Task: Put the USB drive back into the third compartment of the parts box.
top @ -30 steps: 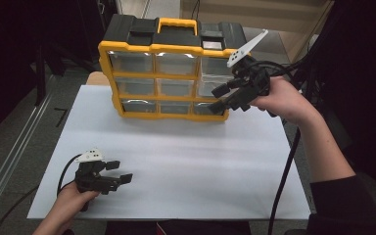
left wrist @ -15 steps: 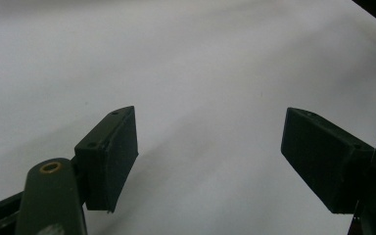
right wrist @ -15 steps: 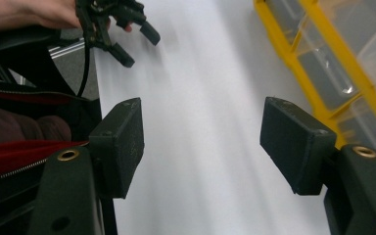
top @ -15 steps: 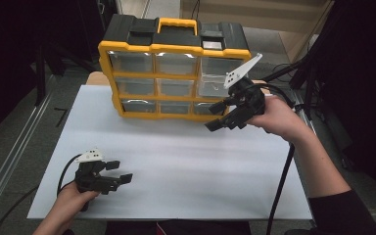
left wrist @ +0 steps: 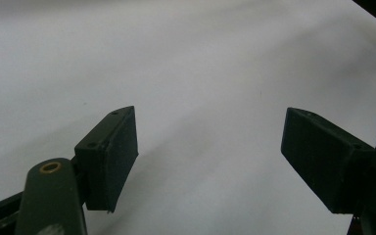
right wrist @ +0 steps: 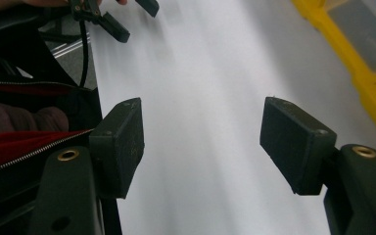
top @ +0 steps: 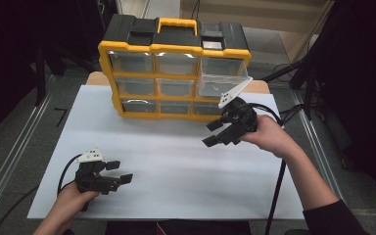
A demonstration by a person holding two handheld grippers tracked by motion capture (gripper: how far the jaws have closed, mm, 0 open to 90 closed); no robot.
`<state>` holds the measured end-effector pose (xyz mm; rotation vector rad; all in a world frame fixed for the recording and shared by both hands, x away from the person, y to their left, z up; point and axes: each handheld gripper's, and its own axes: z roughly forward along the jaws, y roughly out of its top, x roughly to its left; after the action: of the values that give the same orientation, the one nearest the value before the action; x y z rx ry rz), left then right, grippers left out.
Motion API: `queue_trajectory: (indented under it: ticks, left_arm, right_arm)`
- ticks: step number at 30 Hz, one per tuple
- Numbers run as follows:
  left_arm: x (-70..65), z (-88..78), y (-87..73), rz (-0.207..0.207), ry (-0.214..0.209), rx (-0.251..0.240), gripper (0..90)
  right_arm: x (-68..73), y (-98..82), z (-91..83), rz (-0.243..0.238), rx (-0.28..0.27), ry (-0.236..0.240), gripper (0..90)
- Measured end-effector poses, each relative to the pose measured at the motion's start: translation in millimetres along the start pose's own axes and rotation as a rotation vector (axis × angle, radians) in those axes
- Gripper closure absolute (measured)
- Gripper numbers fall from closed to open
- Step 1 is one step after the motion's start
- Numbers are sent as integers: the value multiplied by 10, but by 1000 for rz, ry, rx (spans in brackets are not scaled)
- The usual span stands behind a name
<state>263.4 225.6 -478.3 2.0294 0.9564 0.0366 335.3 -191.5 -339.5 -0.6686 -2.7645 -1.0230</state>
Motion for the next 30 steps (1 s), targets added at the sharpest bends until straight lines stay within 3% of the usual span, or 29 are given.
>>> queue_trajectory:
  ticks: [13,24,30]
  left_arm:
    - [1,-7,1,2,-2,-1,229]
    - [-1,-2,1,0,-4,-1,229]
    - [-1,-4,1,-1,-5,-2,229]
  right_arm:
    - [-26,-313,337,53,6,-6,314]
    - [-25,-644,501,123,-15,-18,314]
    - [-13,-812,561,153,-24,-52,316]
